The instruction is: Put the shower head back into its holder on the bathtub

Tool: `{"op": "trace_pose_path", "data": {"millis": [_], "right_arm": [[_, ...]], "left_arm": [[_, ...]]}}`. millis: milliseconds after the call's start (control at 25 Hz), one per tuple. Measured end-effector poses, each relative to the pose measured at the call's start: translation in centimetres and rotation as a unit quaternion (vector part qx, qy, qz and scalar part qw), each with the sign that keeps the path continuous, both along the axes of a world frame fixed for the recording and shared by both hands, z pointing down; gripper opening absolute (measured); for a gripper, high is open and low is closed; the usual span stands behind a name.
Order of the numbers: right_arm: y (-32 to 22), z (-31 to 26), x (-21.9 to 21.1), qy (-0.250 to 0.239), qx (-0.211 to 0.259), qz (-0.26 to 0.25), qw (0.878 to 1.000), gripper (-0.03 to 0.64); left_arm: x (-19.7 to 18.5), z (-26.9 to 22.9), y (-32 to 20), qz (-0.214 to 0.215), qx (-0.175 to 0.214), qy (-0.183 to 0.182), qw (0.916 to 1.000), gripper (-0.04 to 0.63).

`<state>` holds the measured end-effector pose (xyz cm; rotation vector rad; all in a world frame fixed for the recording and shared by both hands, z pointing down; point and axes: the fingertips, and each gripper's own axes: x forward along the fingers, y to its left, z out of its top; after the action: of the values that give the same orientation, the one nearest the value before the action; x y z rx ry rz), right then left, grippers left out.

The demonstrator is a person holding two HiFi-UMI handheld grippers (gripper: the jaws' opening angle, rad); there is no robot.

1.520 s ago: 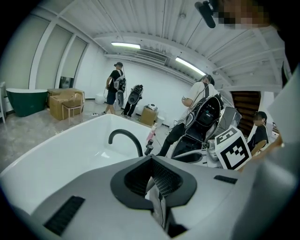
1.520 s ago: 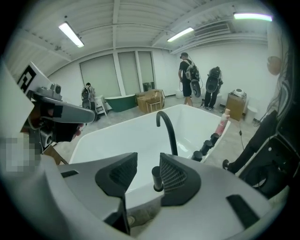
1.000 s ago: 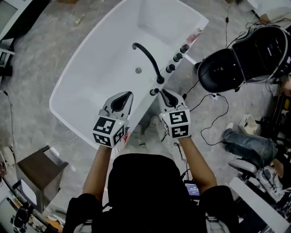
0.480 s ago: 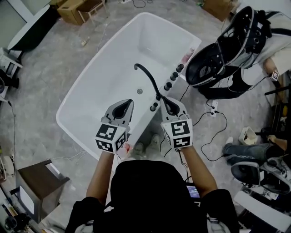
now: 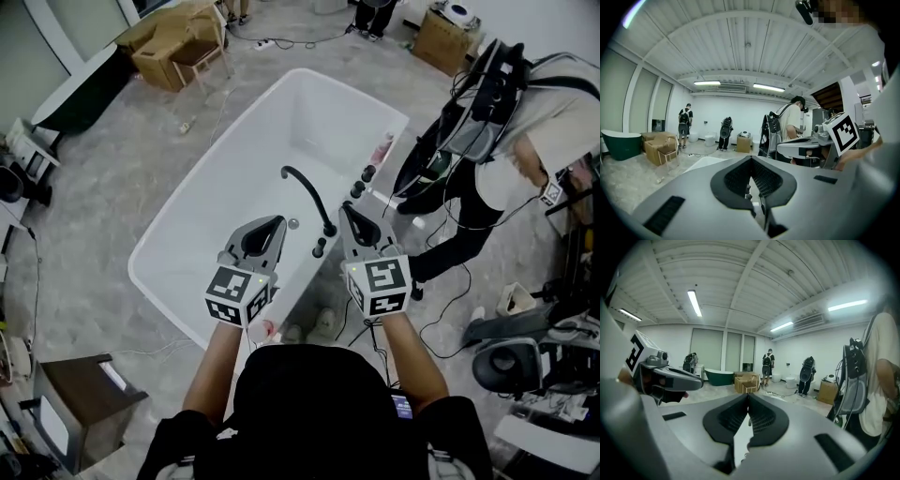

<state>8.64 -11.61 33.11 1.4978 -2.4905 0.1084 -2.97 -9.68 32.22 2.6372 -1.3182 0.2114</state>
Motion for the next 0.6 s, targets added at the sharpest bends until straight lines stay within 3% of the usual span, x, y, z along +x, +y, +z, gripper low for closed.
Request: {"op": "trace_pose_path", "data": {"millis": [160, 360, 600], "right_arm": [[0.0, -1.5, 0.2, -0.004, 0.014, 0.002, 1.000, 0.023], [5.1, -2.5, -0.3, -0.010, 0.035, 0.010, 0.999, 0.023], [-1.3, -4.3, 0.0, -0.013, 0.041, 0.003, 0.999, 0.023]], "left_arm": [[0.3, -1.8, 0.1, 0.001, 0.019, -0.002, 0.9998, 0.014], [-0.3, -3.1, 5.0, 0.008, 0.041, 0.000, 0.9991, 0.014], [-0.4, -4.4, -1.6, -0.004, 0.049, -0.005, 0.9988, 0.014]]}}
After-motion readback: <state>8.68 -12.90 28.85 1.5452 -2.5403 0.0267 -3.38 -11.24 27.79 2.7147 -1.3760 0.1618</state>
